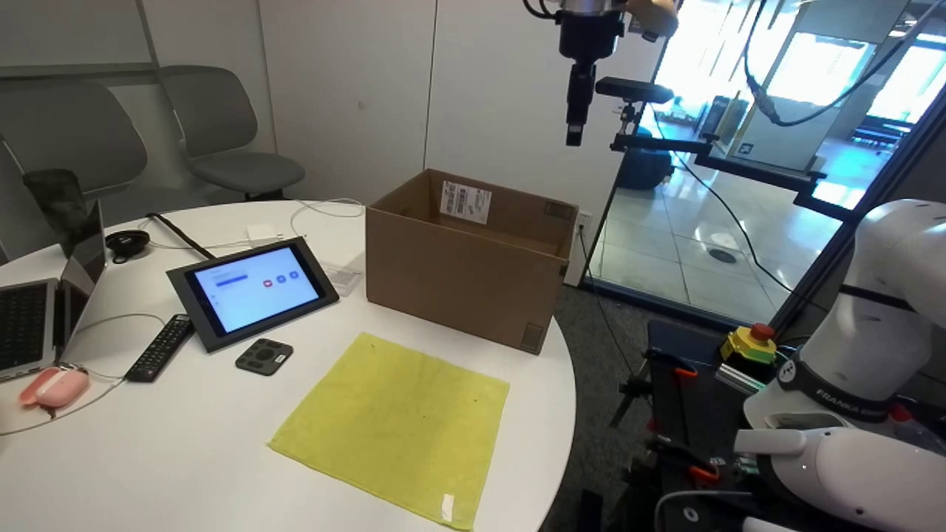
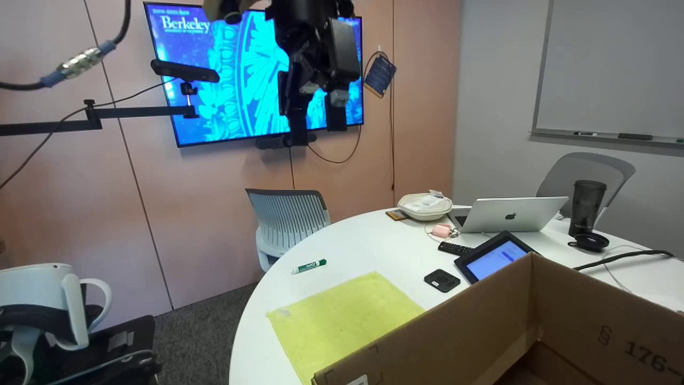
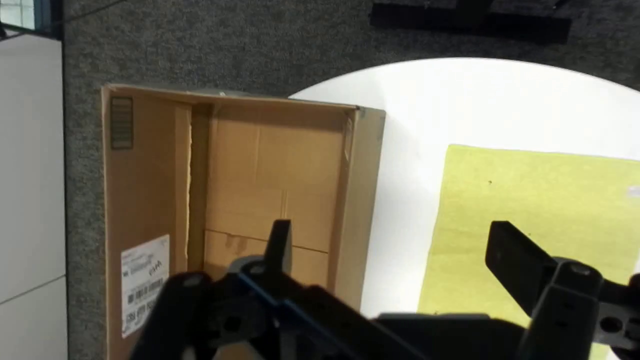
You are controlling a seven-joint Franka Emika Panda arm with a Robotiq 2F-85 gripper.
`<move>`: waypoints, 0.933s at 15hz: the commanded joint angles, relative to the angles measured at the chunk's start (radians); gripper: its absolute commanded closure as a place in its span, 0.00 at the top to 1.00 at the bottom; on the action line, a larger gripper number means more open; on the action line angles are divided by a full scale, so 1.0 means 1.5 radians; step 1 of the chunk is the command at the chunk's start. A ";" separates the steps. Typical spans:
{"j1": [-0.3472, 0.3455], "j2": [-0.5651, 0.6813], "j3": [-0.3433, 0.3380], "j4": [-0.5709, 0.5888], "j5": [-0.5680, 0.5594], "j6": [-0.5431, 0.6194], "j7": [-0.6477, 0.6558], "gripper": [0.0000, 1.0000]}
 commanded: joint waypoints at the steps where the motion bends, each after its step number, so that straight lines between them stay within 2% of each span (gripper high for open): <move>1: 0.038 0.107 0.037 0.103 -0.009 0.009 0.032 1.00; 6: 0.088 0.254 0.066 0.209 -0.015 0.054 0.053 1.00; 10: 0.131 0.360 0.065 0.279 -0.022 0.104 0.068 1.00; 14: 0.183 0.447 0.061 0.318 -0.037 0.146 0.088 1.00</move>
